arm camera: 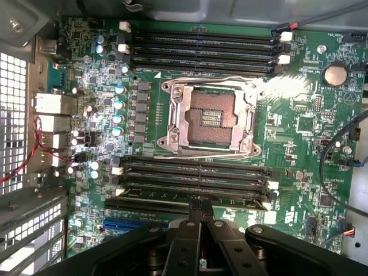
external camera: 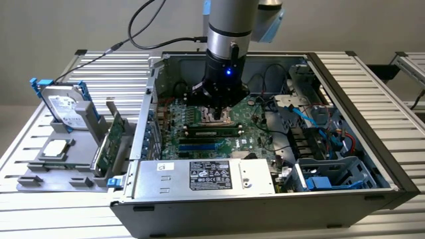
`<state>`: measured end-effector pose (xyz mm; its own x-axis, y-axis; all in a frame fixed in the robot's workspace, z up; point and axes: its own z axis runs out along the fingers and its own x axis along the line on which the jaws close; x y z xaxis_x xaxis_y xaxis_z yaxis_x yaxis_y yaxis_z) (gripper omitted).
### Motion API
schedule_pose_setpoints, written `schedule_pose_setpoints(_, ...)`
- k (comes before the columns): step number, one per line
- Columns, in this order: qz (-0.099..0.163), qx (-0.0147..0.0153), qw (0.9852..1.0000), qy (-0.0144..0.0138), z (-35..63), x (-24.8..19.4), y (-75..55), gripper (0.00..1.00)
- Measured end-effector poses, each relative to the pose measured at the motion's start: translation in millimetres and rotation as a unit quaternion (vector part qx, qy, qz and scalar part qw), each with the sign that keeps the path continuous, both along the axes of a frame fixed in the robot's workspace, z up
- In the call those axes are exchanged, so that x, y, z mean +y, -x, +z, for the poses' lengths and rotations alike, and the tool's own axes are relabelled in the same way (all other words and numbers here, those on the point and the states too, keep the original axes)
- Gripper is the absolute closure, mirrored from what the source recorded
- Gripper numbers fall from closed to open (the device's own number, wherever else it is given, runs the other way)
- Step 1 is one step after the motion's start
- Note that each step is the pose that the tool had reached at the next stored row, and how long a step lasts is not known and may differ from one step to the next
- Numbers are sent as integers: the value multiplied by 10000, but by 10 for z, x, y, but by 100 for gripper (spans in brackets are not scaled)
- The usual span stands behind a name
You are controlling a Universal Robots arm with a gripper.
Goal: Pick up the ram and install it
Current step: 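Press down the ram until it locks into place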
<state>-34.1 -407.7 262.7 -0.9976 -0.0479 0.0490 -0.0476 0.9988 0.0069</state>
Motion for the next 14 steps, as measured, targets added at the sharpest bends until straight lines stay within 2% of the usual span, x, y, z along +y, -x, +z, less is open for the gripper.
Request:
schedule_pose_setpoints(4,-153,0,9998,81,1,0,0,89)
schedule_pose_setpoints(5,-186,1,9998,88,2,-1,0,89)
schedule_pose_setpoints(14,-219,0,9997,75,2,-3,3,89)
